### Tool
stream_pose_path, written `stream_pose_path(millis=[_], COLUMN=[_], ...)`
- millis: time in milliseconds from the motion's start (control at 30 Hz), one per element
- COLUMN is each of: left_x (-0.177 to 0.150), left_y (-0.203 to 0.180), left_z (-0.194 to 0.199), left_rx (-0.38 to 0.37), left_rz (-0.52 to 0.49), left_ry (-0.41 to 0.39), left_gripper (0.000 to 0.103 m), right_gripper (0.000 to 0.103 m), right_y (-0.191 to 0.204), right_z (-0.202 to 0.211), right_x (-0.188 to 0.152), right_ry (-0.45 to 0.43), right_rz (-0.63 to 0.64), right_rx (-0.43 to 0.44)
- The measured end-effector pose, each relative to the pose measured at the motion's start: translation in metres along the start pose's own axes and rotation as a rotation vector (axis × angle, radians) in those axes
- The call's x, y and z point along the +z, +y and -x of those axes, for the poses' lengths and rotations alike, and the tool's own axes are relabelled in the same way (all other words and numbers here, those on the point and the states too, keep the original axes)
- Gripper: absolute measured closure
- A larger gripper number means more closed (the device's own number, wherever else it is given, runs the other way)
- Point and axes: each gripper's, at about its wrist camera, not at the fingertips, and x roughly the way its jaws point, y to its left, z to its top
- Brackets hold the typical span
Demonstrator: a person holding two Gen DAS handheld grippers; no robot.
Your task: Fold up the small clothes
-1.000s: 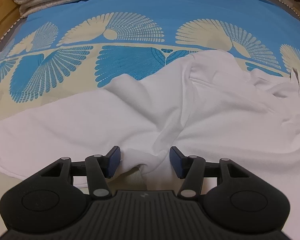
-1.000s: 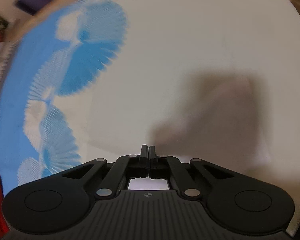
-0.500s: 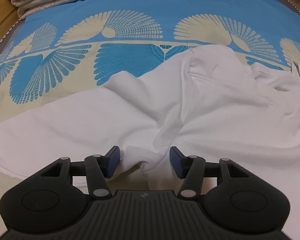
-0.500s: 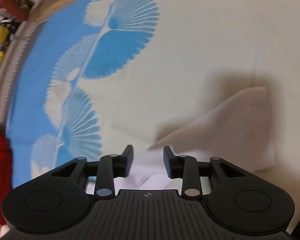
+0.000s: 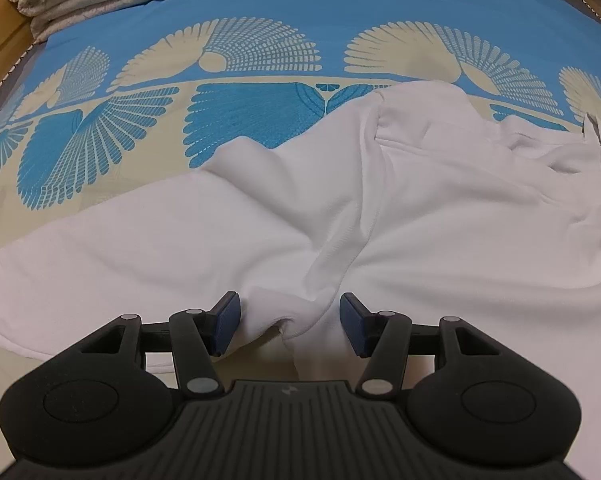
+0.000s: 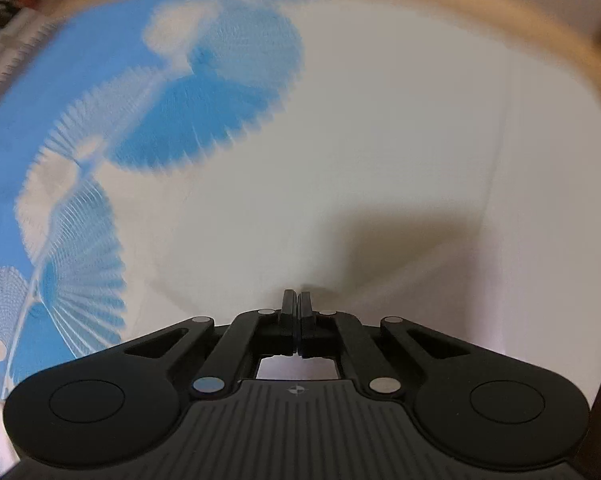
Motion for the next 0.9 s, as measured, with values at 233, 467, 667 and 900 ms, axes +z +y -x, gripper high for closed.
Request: stream_pose_path(millis=[233,467,667,900], left_x=[0.000,0.001,0.000,0.000], left_y=[0.000,0.000,0.000,0.000], left_z=[-0.001,0.000,0.000,-0.002], left_rx=[0.000,-0.003,-0.001,0.000], left_rz=[-0.003,0.000,-0.008,-0.013], left_ry=[0.003,0.001,0.003,0.007], left_gripper=[0.042,0.042,0.042,0.042], right_gripper=[0.099,0.059,0.078,0.103], right_y=[0.004,-0.040,-0.050,-0.016], right_z=[0.045,0.009,-0.002,0.031], right_x=[0.001,-0.036,-0.024,0.025], right_ry=[-0.039,0.237,0.139,-0.210], right_rz=[0.017,-0.297,-0.407,-0.198], right_rx=[0.168,0.057,0.043,0.292])
